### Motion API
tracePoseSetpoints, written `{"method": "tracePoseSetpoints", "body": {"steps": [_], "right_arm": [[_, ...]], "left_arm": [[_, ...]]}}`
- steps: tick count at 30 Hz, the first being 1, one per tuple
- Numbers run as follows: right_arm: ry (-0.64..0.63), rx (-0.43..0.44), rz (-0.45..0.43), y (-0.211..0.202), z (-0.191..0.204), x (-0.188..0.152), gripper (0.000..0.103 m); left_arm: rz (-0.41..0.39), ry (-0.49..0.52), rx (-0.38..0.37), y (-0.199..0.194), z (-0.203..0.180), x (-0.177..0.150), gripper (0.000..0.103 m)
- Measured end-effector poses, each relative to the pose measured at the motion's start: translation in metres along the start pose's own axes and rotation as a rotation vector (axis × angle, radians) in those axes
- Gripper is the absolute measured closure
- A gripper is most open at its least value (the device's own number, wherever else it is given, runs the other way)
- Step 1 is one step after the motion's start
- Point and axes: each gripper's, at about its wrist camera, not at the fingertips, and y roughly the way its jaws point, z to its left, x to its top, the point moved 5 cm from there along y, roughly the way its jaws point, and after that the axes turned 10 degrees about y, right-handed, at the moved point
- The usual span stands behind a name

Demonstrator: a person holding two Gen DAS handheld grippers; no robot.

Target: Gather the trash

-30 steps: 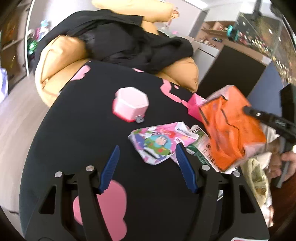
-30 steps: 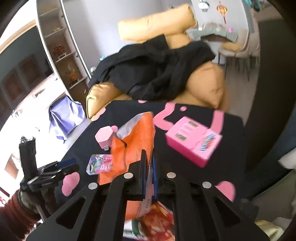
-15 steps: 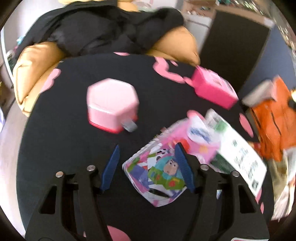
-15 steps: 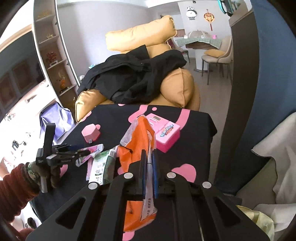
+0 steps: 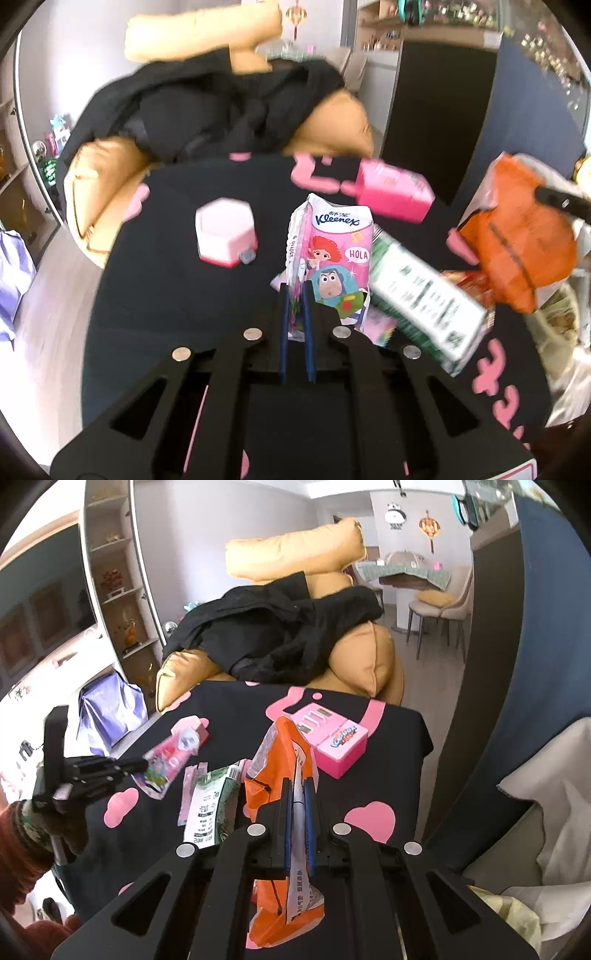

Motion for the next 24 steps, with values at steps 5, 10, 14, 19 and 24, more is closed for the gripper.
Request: {"method": "tracePoseSetpoints", "body": {"steps": [5,10,14,19,24], "right_arm": [[-0.029,-0.034,-0.034,-0.019,0.007,-0.001,0.095],[-0.035,-0.036,-0.088,-0.051,0.007,-0.002,0.095],[-0.044,-0.046,-0.137,-0.083,0.003,-0.004,0.095],[-0.036,-0.078,-0.199,-0.122,-0.016,-0.008,0.095],[-0.005,-0.119,-0.248,-0.160,-0.046,-0.015,0.095]], "left_arm": [[-0.062,0.008,-0.019,-0.033,-0.012,0.014,0.096],[-0.117,0.021,-0.040,-0.060,-0.032,0.030,0.096],[-0.161,0.048,-0.073,-0.080,-0.059,0.046,0.096],[-0.192,0.073,-0.135,-0.091,-0.104,0.063,0.096],[-0.206,0.100,-0.221,-0.095,-0.165,0.077,0.096]]}}
